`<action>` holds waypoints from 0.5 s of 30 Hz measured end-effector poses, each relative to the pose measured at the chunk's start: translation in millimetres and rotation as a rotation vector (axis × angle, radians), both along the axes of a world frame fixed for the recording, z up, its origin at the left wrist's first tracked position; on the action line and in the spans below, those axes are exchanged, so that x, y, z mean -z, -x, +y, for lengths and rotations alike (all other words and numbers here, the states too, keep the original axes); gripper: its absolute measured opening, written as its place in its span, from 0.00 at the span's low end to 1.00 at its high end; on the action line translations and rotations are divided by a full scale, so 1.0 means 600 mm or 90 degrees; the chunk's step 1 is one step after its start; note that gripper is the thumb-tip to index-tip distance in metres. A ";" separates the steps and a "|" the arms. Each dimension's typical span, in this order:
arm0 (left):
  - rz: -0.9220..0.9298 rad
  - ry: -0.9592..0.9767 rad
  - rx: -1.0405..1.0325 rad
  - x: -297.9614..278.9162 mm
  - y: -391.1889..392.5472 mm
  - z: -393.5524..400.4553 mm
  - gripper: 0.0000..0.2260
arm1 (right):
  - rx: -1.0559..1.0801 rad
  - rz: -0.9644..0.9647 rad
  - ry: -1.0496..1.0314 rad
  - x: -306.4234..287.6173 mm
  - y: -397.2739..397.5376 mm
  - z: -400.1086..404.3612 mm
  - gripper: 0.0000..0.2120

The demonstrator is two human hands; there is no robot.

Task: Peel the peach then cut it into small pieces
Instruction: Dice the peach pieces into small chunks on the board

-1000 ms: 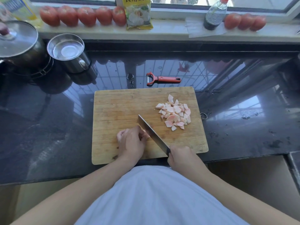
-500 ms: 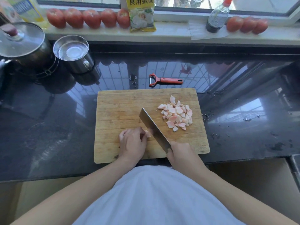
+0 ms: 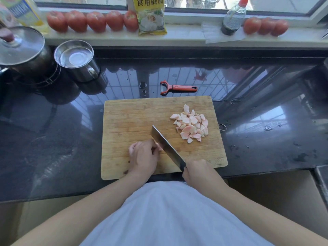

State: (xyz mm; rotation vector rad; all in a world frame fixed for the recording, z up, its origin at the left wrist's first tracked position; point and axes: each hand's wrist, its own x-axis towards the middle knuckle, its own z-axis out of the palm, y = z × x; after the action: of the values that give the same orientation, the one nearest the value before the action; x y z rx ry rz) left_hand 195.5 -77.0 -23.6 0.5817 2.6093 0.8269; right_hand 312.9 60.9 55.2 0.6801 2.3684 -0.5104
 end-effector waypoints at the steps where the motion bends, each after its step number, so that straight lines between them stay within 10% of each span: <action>1: 0.003 -0.005 0.001 0.002 0.000 -0.001 0.11 | -0.013 0.009 -0.004 0.002 0.006 -0.003 0.08; 15: -0.006 0.004 -0.005 -0.006 0.001 0.001 0.11 | 0.023 0.070 0.004 -0.016 0.005 -0.003 0.08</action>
State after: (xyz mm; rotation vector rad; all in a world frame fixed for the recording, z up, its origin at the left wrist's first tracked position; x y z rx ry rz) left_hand 194.8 -76.5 -19.7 0.5654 2.6065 0.8224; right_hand 309.6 59.0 64.8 0.7088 2.4590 -0.5849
